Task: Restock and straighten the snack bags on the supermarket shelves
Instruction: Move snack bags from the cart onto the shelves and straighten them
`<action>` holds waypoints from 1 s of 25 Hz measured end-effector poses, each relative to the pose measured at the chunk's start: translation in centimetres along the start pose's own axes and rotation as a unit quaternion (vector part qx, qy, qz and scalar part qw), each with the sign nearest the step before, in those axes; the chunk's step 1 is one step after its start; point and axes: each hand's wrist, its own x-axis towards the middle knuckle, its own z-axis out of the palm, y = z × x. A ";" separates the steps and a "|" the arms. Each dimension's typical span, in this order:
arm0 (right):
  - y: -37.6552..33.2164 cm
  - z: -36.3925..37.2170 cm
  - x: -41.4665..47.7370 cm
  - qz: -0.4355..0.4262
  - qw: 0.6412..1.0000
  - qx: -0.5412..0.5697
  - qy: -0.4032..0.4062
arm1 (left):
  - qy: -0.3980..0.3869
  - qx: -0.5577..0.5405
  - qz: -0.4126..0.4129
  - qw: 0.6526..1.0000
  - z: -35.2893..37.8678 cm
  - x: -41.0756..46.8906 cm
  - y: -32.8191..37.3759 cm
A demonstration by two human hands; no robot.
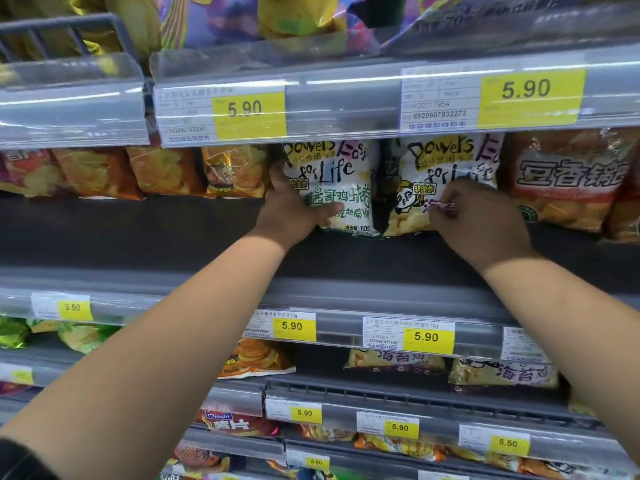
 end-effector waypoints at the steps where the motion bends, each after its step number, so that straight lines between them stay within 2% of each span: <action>1: 0.1 -0.1 0.1 0.000 1.000 -0.007 0.000 | 0.004 0.000 -0.006 1.000 0.1 0.2 0.2; 5: 0.7 -0.5 0.6 0.021 0.998 -0.050 -0.029 | 0.003 0.028 -0.017 0.999 1.1 0.2 1.3; 10: 1.4 -0.9 0.9 0.034 0.998 -0.036 -0.049 | 0.010 0.088 0.001 0.996 2.1 -0.2 2.2; 13: 1.4 -1.0 0.6 0.026 0.998 -0.008 -0.050 | 0.091 0.153 0.031 0.983 2.0 -1.1 2.2; 15: 1.6 -1.3 0.4 0.028 0.999 0.014 -0.029 | 0.163 0.208 0.115 0.957 1.8 -1.6 2.1; 16: 1.5 -1.5 0.4 0.026 0.999 0.024 -0.011 | 0.151 0.210 0.164 0.952 1.9 -1.7 2.0; 17: 1.4 -1.5 0.4 0.020 0.999 0.028 0.004 | 0.100 0.206 0.203 0.952 2.1 -1.7 1.9; 19: 1.1 -1.2 0.7 0.000 1.000 0.018 0.000 | -0.008 0.243 0.231 0.942 2.7 -1.8 1.7; 20: 1.0 -1.1 0.8 -0.012 1.000 0.009 -0.022 | -0.031 0.266 0.231 0.935 3.0 -1.8 1.6; 25: 0.8 -0.6 0.6 -0.030 0.995 -0.028 -0.093 | -0.039 0.343 0.230 0.910 3.2 -2.8 1.7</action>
